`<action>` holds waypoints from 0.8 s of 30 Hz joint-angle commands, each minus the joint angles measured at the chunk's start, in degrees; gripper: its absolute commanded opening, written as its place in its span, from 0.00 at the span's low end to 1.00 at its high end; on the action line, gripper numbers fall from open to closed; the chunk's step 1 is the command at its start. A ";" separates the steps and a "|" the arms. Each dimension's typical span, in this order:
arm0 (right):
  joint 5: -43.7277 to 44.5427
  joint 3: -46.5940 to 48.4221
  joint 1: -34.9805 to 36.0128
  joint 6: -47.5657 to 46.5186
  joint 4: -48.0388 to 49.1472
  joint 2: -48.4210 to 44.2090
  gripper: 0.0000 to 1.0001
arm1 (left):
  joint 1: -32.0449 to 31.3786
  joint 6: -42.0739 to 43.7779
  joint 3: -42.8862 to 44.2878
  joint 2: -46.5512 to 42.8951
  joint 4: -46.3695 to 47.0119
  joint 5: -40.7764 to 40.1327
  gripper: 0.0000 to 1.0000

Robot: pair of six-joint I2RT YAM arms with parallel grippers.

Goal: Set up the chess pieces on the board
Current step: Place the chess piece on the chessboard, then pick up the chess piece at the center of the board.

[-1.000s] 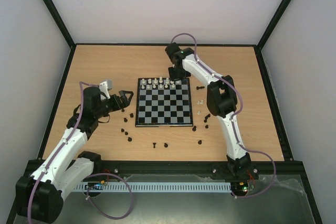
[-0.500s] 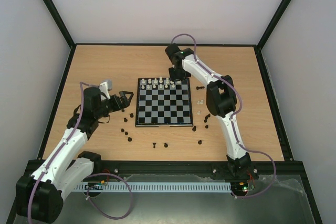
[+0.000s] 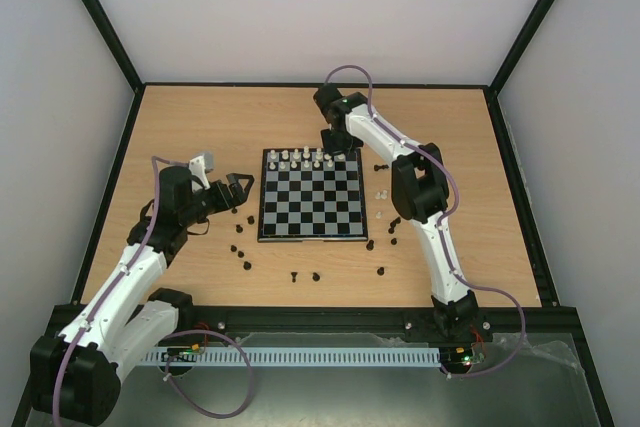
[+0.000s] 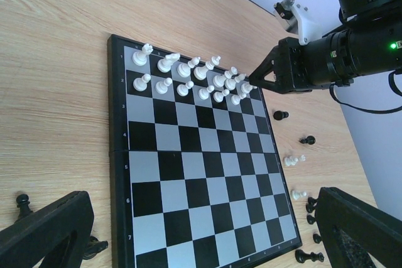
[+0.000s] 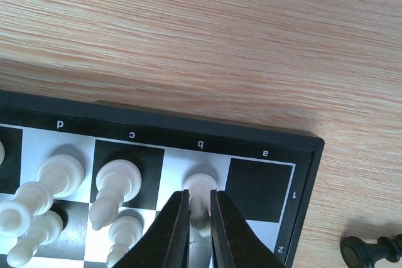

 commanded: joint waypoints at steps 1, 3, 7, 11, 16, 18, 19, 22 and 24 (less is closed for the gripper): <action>1.02 2.12 -0.06 -0.37 -1.88 1.15 0.13 | -0.02 -0.28 -0.88 -0.63 0.93 -0.40 1.00; 0.81 2.58 -0.07 -0.38 -1.81 1.11 0.15 | -0.02 -0.26 -1.03 -0.71 0.91 -0.41 1.00; -0.19 2.60 -0.08 -0.15 -1.68 0.68 0.20 | -0.03 -0.27 -1.30 -1.19 0.91 -0.54 1.00; 1.31 1.83 -0.07 0.29 -1.97 -1.46 0.29 | 0.02 -0.37 -1.57 -1.51 1.21 -0.33 1.00; -1.17 -9.56 -2.12 1.14 4.87 -11.68 0.44 | 0.05 -0.52 -2.11 -1.60 1.94 0.87 1.00; -2.25 -17.10 -3.59 1.72 8.92 -17.51 0.53 | -0.03 -0.51 -2.11 -1.52 1.96 1.28 1.00; -1.95 -21.86 -4.32 2.00 10.49 -20.46 0.57 | -0.03 -0.52 -2.20 -1.52 2.07 1.41 1.00; -0.58 -29.41 -5.79 2.78 12.61 -27.13 0.73 | -0.01 -0.82 -2.45 -1.26 2.54 1.52 0.99; 0.34 -32.14 -6.10 2.95 12.48 -29.86 0.81 | -0.03 -1.08 -2.46 -0.72 2.93 1.98 1.00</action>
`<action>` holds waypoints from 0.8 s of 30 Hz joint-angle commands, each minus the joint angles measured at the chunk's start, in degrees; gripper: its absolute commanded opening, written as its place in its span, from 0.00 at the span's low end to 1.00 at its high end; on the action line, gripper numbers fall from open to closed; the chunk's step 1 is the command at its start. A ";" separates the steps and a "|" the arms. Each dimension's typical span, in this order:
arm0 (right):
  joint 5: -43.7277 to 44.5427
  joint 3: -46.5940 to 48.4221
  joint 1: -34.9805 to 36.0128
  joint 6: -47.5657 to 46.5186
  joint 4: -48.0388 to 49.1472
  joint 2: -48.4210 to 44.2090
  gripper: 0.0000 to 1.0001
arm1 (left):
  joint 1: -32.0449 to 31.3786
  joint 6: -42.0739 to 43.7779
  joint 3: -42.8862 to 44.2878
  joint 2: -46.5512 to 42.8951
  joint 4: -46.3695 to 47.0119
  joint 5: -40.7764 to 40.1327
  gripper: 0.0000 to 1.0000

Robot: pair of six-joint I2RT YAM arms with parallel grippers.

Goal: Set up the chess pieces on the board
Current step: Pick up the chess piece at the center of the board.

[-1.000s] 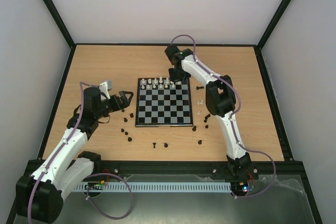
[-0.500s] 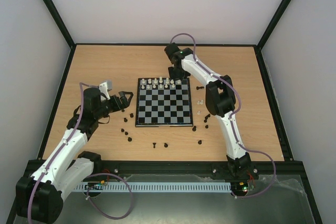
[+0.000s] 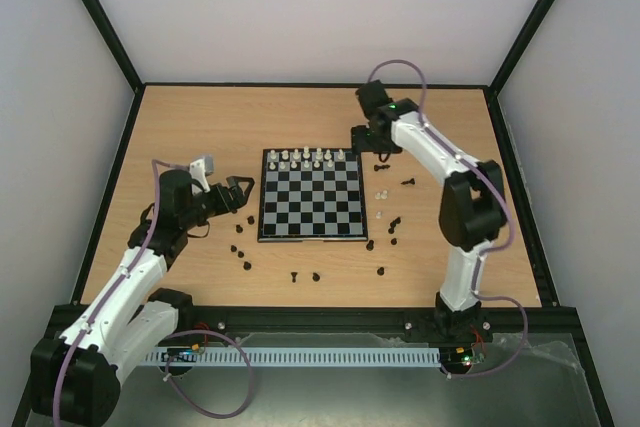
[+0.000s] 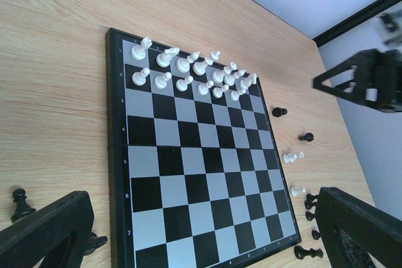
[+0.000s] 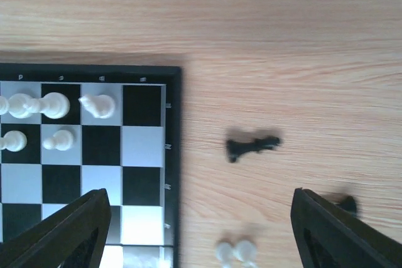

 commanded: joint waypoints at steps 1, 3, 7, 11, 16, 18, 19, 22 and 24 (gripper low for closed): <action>2.14 -7.48 -1.36 1.19 2.24 -7.03 0.83 | 0.04 -0.77 -0.74 0.45 1.87 1.93 0.99; 2.69 -10.87 -2.13 1.46 2.17 -8.81 0.82 | -0.03 -0.90 -0.99 0.85 2.23 2.59 1.00; 0.51 -17.13 -4.47 1.68 3.27 -11.02 0.72 | -0.07 -0.97 -1.61 0.88 2.91 3.34 0.99; -1.08 -22.45 -4.75 1.78 4.40 -12.54 0.65 | -0.05 -1.14 -2.18 1.15 3.84 4.09 0.99; -3.69 -26.09 -4.69 1.76 4.96 -12.52 0.55 | -0.16 -1.31 -2.58 1.54 4.68 4.65 0.99; -4.63 -27.30 -4.69 1.68 5.49 -12.43 0.51 | -0.27 -1.32 -2.78 1.55 4.92 4.74 0.99; -4.85 -27.73 -4.73 1.67 5.82 -12.37 0.50 | -0.29 -1.34 -2.89 1.59 4.94 4.77 0.99; -5.52 -28.69 -4.73 1.65 6.52 -11.84 0.45 | -0.45 -1.46 -3.04 1.62 5.27 4.75 0.99; -5.15 -28.77 -4.74 1.67 6.77 -11.20 0.42 | -0.47 -1.42 -3.20 1.58 5.39 4.68 1.00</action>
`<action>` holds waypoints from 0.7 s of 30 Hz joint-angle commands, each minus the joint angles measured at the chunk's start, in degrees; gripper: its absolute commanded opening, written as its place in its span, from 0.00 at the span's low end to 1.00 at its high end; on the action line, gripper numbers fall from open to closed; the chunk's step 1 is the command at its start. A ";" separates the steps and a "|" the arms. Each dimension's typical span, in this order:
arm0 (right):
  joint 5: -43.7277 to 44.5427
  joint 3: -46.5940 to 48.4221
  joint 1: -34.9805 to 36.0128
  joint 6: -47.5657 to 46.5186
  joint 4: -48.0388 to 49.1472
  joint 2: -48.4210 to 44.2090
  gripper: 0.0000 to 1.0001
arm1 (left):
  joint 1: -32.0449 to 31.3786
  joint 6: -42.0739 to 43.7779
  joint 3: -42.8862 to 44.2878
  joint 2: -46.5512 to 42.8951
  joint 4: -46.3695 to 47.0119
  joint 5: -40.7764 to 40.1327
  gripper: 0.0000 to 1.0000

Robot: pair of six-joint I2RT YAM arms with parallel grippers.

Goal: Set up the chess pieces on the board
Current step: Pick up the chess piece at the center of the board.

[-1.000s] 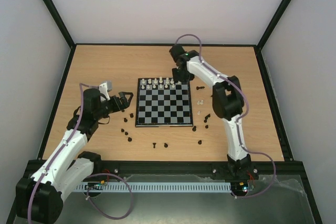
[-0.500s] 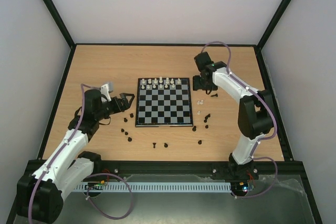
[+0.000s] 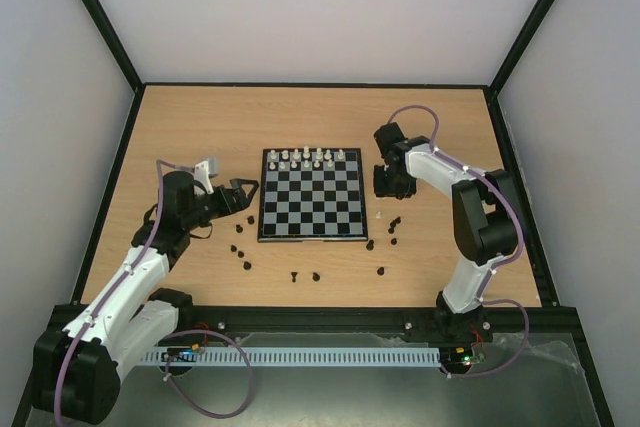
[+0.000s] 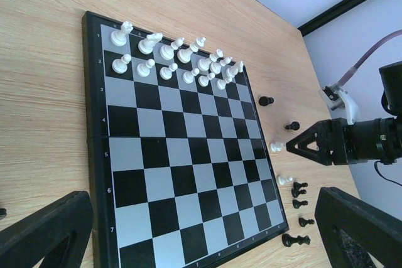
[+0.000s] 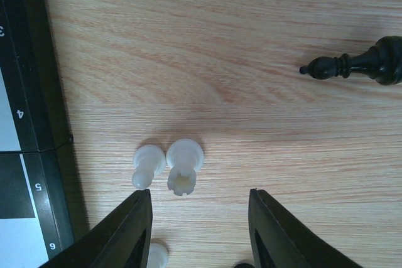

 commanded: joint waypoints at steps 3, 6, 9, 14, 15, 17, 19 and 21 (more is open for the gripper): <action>0.26 -0.68 0.10 0.23 0.41 0.10 0.38 | -0.37 -0.44 -1.21 0.11 1.74 0.89 0.99; 0.97 0.00 0.10 0.11 0.35 0.68 0.36 | -0.34 -0.39 -1.15 0.06 1.70 0.81 0.99; 1.46 0.69 0.11 0.18 0.23 0.73 0.35 | -0.33 -0.38 -1.29 0.10 1.77 0.71 0.99; 1.71 1.69 0.11 0.05 -0.03 1.89 0.31 | -0.32 -0.41 -1.32 0.42 1.94 0.71 1.00; 1.63 1.73 0.12 0.01 0.05 1.94 0.31 | -0.38 -0.42 -1.32 0.48 1.96 0.69 1.00; 1.45 1.65 0.14 -0.06 0.19 2.22 0.30 | -0.38 -0.40 -1.32 0.49 1.96 0.70 0.99; 1.34 1.44 0.11 -0.08 0.32 2.31 0.30 | -0.37 -0.45 -1.35 0.36 1.98 0.71 1.00; 1.45 1.26 0.10 -0.12 0.40 2.51 0.30 | -0.36 -0.40 -1.32 0.48 2.04 0.63 1.00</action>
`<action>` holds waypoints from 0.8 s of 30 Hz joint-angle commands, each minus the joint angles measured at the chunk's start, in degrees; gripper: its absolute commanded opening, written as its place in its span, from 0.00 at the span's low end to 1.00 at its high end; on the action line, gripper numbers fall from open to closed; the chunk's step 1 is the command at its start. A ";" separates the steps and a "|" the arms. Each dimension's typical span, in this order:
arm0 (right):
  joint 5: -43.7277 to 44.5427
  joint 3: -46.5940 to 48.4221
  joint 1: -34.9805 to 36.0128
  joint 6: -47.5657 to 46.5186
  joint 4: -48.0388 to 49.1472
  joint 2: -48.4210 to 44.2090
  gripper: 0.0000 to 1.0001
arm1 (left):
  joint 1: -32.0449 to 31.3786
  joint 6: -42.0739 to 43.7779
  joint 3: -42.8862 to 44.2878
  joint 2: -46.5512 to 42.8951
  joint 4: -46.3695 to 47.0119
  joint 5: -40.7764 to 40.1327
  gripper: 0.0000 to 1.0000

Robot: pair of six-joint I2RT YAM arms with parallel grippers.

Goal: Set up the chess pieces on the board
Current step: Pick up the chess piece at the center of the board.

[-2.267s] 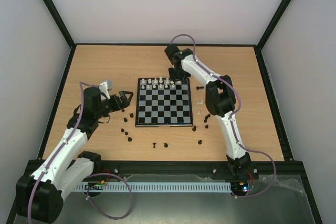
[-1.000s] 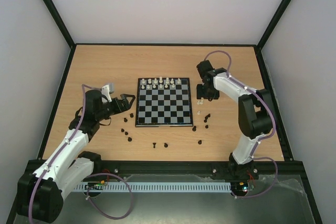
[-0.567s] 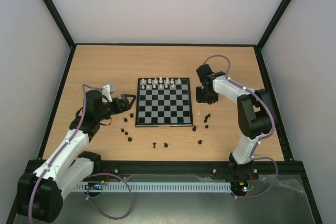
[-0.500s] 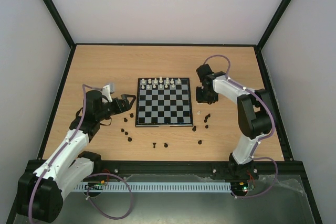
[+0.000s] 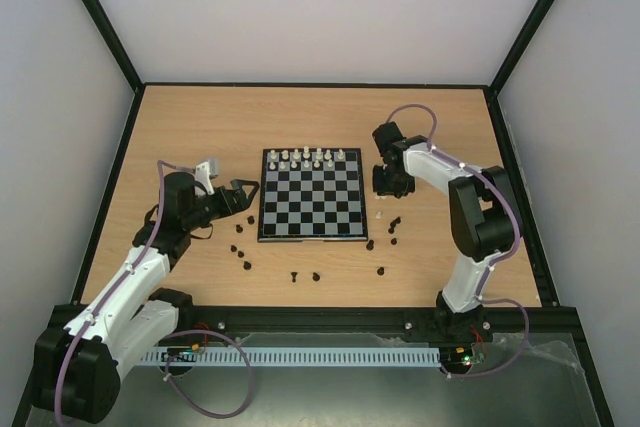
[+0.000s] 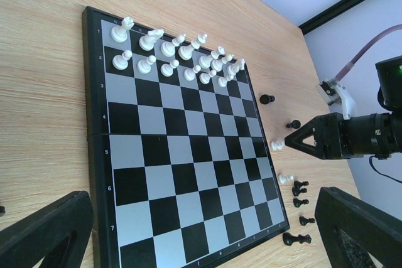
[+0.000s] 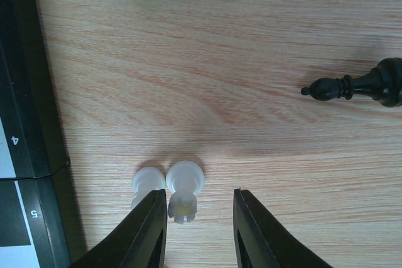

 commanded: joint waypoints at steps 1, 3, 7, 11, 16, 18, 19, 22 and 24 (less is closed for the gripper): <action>0.74 0.67 0.10 -0.18 -1.05 0.99 0.29 | -0.27 -0.27 -0.76 0.07 1.04 0.34 0.99; 0.63 0.66 0.10 -0.19 -0.90 1.24 0.27 | -0.23 -0.28 -0.75 0.10 1.05 0.41 1.00; 0.78 0.90 0.10 -0.19 -0.74 2.04 0.25 | -0.26 -0.29 -0.75 0.10 1.02 0.36 1.00; 0.89 1.18 0.13 -0.19 -0.60 2.83 0.21 | -0.27 -0.29 -0.75 0.09 1.05 0.34 0.99; 1.42 1.39 0.11 -0.13 -0.67 2.94 0.15 | -0.23 -0.27 -0.74 0.08 0.97 0.34 0.99; 1.78 1.63 0.14 -0.10 -1.06 2.51 0.11 | -0.20 -0.27 -0.73 0.09 1.05 0.28 0.99; 2.10 1.88 0.10 -0.01 -1.33 2.23 0.10 | -0.22 -0.33 -0.78 0.10 1.01 0.33 0.99; 2.92 3.41 0.11 0.13 -2.81 0.91 0.09 | -0.23 -0.33 -0.89 0.09 1.07 0.34 0.99; 3.00 5.12 0.14 0.23 -3.80 -0.09 0.09 | -0.27 -0.31 -0.79 0.18 1.10 0.32 1.00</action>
